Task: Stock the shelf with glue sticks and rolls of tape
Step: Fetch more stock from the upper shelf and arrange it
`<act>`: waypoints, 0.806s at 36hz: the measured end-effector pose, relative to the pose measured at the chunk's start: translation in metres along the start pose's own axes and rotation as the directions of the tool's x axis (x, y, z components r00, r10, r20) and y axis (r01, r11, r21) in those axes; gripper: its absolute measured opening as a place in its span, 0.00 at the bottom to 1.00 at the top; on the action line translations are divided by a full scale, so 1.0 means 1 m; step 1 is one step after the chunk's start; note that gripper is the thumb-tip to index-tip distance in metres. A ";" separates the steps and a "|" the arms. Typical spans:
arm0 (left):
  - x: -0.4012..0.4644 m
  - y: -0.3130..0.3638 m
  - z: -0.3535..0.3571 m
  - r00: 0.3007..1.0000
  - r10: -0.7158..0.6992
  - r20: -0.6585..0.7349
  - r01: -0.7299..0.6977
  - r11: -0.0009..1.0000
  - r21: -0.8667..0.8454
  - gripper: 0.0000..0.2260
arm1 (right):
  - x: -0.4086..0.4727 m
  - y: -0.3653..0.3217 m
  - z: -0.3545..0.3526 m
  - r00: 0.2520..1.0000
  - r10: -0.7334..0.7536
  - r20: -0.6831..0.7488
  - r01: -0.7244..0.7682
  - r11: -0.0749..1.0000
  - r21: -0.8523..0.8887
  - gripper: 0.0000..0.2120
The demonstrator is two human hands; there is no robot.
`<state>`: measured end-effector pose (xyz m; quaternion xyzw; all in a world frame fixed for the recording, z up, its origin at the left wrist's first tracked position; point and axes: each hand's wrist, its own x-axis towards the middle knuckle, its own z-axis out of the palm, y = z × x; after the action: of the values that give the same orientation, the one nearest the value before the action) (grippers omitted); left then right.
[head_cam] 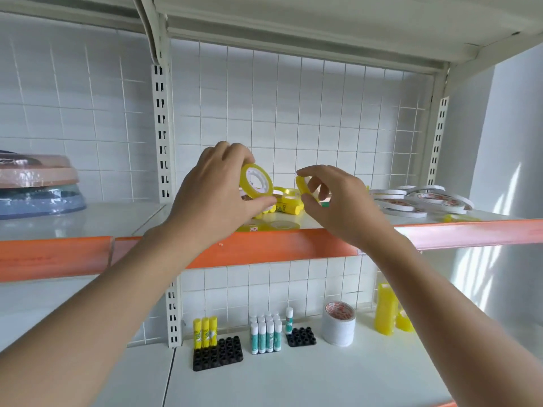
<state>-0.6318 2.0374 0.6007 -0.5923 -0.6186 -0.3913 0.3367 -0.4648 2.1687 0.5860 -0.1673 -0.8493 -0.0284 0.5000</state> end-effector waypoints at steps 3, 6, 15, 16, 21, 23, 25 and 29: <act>-0.030 0.017 0.001 0.999 0.025 -0.031 -0.028 0.992 -0.125 0.25 | -0.029 -0.006 -0.008 0.999 -0.036 -0.008 0.036 0.999 -0.004 0.16; -0.064 0.028 0.008 0.997 0.059 -0.049 -0.068 0.975 -0.213 0.26 | -0.060 -0.012 -0.016 0.996 -0.088 -0.013 0.088 0.995 -0.043 0.17; -0.143 0.029 0.052 0.997 0.038 0.071 -0.011 0.936 -0.352 0.27 | -0.138 -0.007 -0.011 0.994 -0.077 0.080 0.081 0.995 -0.056 0.17; -0.150 0.028 0.056 0.996 0.045 0.076 -0.016 0.937 -0.350 0.27 | -0.146 -0.005 -0.008 0.994 -0.042 0.097 0.048 0.997 -0.059 0.18; -0.180 0.023 0.083 0.988 0.046 0.147 0.026 0.889 -0.458 0.24 | -0.188 0.008 0.012 0.976 0.112 0.186 -0.100 0.993 -0.068 0.20; -0.192 0.018 0.099 0.980 0.041 0.195 0.064 0.861 -0.504 0.24 | -0.203 0.012 0.023 0.962 0.163 0.219 -0.151 0.986 -0.072 0.18; -0.205 0.013 0.117 0.963 0.016 0.270 0.134 0.838 -0.529 0.26 | -0.218 0.016 0.033 0.945 0.215 0.247 -0.196 0.975 -0.100 0.16; -0.226 0.006 0.150 0.909 -0.042 0.415 0.269 0.819 -0.507 0.26 | -0.245 0.027 0.048 0.911 0.267 0.314 -0.235 0.963 -0.135 0.14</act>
<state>-0.6022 2.0633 0.3320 -0.6755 -0.5795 -0.4558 -0.0115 -0.3878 2.1420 0.3486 -0.3008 -0.8899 0.0245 0.3420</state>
